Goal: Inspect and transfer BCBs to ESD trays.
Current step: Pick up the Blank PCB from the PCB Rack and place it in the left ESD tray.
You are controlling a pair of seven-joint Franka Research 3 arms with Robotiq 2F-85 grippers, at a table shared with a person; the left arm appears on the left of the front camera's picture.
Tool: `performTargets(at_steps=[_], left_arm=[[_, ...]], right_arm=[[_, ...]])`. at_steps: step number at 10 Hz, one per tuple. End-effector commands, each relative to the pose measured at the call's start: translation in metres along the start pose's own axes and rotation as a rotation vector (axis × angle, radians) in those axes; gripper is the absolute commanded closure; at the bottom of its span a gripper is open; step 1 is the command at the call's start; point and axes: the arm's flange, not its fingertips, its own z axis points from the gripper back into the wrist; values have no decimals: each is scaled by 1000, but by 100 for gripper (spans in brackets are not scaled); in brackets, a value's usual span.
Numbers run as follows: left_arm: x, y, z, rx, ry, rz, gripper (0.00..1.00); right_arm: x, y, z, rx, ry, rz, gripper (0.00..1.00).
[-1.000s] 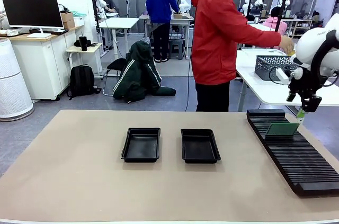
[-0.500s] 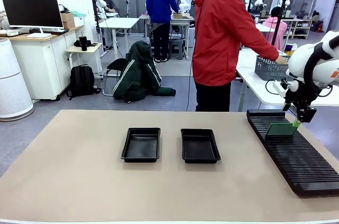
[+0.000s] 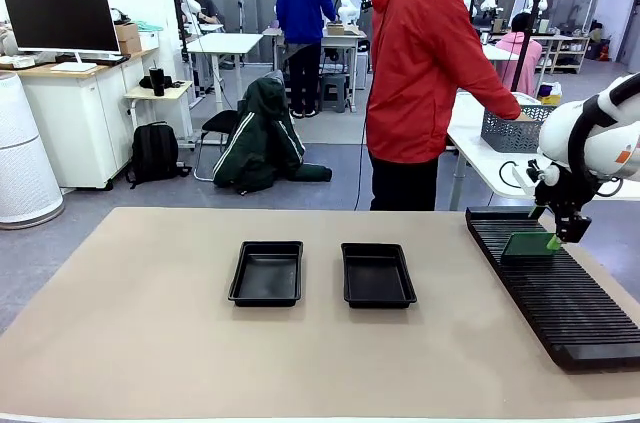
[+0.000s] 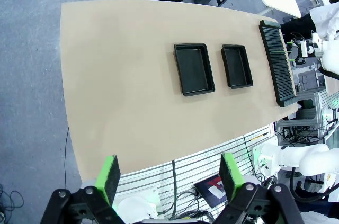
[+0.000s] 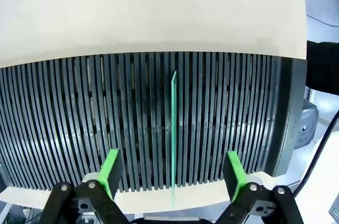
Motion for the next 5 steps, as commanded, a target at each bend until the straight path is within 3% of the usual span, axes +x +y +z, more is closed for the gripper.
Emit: performTargets(at_steps=[1,2,3,4,5], left_arm=[[-1,1,-1,1,0,1,0],[-1,1,-1,1,0,1,0],[-1,1,-1,1,0,1,0],[-1,1,-1,1,0,1,0],[-1,1,-1,1,0,1,0]], right_arm=[[-3,0,-10,-23,-30,14,11],[-3,-1,-12,-14,-23,10,11],[-2,-1,-13,-5,-21,8,22],[1,-2,-14,4,-12,6,16],[3,-3,-15,10,-4,0,34]])
